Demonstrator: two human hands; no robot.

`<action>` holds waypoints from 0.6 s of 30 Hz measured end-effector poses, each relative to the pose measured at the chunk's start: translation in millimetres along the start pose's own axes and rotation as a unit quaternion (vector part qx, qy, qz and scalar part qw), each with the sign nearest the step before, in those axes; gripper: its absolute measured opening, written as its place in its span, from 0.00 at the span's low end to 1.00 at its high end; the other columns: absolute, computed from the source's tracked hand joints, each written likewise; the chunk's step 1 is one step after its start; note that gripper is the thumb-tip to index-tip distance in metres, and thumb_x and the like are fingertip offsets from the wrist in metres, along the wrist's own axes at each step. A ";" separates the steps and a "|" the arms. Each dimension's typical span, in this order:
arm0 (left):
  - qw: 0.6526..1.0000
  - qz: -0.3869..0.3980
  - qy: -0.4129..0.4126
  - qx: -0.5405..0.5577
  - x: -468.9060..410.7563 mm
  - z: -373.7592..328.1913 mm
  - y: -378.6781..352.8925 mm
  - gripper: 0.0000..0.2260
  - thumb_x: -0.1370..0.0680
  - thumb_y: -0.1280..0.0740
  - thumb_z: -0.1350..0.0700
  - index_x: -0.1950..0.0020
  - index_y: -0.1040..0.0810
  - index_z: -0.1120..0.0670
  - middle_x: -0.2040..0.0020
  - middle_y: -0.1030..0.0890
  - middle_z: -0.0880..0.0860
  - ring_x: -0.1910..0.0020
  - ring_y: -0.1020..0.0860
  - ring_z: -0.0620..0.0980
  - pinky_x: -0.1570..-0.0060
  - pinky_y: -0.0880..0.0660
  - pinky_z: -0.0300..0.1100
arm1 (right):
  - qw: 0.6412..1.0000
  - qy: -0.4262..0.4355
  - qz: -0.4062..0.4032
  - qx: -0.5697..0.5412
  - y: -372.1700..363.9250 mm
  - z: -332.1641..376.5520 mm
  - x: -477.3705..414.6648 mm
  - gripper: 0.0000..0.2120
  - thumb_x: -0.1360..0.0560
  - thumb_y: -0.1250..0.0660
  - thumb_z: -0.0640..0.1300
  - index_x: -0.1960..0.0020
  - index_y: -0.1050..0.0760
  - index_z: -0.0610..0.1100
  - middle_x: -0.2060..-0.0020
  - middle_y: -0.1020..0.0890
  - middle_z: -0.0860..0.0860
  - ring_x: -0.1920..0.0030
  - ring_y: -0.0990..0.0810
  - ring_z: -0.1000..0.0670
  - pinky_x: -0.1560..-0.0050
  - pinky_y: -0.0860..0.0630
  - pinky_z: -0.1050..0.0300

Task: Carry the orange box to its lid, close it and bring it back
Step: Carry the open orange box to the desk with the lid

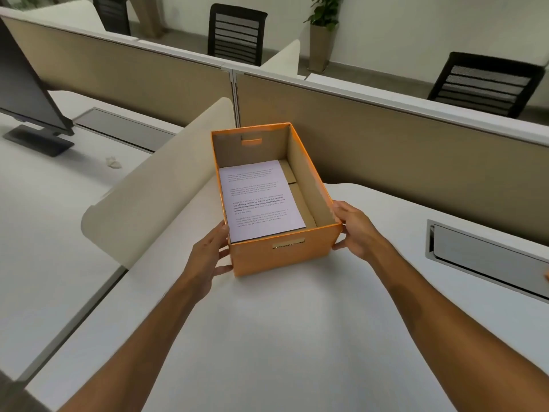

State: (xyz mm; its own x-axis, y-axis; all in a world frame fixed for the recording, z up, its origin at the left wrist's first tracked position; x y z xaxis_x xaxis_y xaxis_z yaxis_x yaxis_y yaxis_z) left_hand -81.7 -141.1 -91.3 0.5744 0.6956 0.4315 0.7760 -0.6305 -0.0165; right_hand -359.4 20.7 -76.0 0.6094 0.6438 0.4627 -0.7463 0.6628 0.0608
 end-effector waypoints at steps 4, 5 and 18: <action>1.000 0.004 -0.015 -0.015 8.1 -3.9 -2.4 0.23 0.27 0.35 0.33 0.34 0.23 0.37 0.45 0.15 0.43 0.48 0.16 0.47 0.52 0.18 0.52 | 1.000 0.001 -0.011 -0.013 8.8 -6.7 20.0 0.12 0.16 0.46 0.52 0.45 0.23 0.58 0.47 0.20 0.56 0.48 0.22 0.48 0.57 0.24 0.37; 1.000 0.002 -0.018 -0.017 11.5 -4.3 -4.1 0.24 0.27 0.35 0.33 0.33 0.23 0.38 0.45 0.15 0.44 0.47 0.16 0.47 0.52 0.18 0.53 | 1.000 0.004 -0.012 -0.016 11.6 -8.0 26.9 0.12 0.16 0.45 0.52 0.44 0.23 0.59 0.46 0.20 0.56 0.47 0.22 0.48 0.58 0.23 0.39; 0.996 0.055 -0.052 -0.043 85.0 -4.0 -82.0 0.28 0.31 0.33 0.32 0.33 0.23 0.41 0.42 0.17 0.44 0.45 0.18 0.53 0.54 0.18 0.52 | 0.993 0.017 -0.095 -0.071 100.3 -47.9 155.5 0.14 0.19 0.39 0.53 0.35 0.24 0.55 0.37 0.21 0.49 0.38 0.24 0.38 0.45 0.26 0.22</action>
State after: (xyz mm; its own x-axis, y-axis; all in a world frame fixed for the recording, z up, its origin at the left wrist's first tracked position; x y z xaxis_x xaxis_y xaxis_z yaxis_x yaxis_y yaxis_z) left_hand -97.5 -31.7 -49.6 0.6824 0.6497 0.3350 0.6840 -0.7292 0.0210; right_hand -326.6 205.6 -40.4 0.7454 0.5132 0.4253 -0.5740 0.8186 0.0182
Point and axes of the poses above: each hand's wrist, its own x-axis away from the middle knuckle, its own y-axis out of the back of the hand, z = x × y, the point moved 4 cm from there along -x, towards the middle knuckle
